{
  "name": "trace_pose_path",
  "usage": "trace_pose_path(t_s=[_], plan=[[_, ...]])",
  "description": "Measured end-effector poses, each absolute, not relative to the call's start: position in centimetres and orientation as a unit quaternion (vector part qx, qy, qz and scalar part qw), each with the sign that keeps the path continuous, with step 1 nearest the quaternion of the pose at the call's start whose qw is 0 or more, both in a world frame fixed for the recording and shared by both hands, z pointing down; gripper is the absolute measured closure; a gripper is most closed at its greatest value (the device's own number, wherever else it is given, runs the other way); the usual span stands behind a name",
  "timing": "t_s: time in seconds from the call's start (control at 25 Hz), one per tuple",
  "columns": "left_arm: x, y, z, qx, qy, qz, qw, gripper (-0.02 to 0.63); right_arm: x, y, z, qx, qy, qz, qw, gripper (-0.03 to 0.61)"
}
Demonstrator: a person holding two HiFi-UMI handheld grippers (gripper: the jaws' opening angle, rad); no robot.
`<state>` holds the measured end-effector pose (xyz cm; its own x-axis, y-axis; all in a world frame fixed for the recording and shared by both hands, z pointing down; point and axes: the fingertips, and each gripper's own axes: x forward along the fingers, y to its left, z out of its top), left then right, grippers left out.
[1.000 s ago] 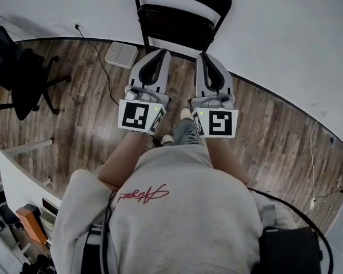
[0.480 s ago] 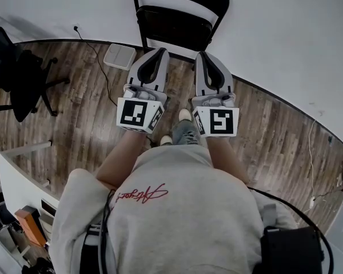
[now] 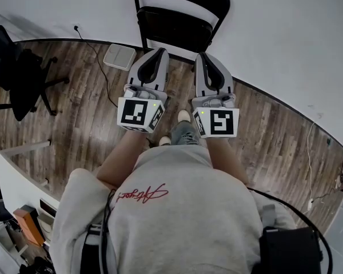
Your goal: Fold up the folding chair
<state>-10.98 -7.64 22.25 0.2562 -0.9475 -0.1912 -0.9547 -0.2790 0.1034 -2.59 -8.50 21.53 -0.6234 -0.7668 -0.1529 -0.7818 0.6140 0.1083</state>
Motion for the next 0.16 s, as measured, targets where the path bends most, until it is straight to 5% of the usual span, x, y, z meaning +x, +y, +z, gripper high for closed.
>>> trace_pose_path(t_s=[0.16], plan=[[-10.79,-7.88,22.32,-0.794,0.598,0.109,0.019,0.597,-2.57,-8.6,21.48,-0.431,0.897,0.084,0.046,0.56]])
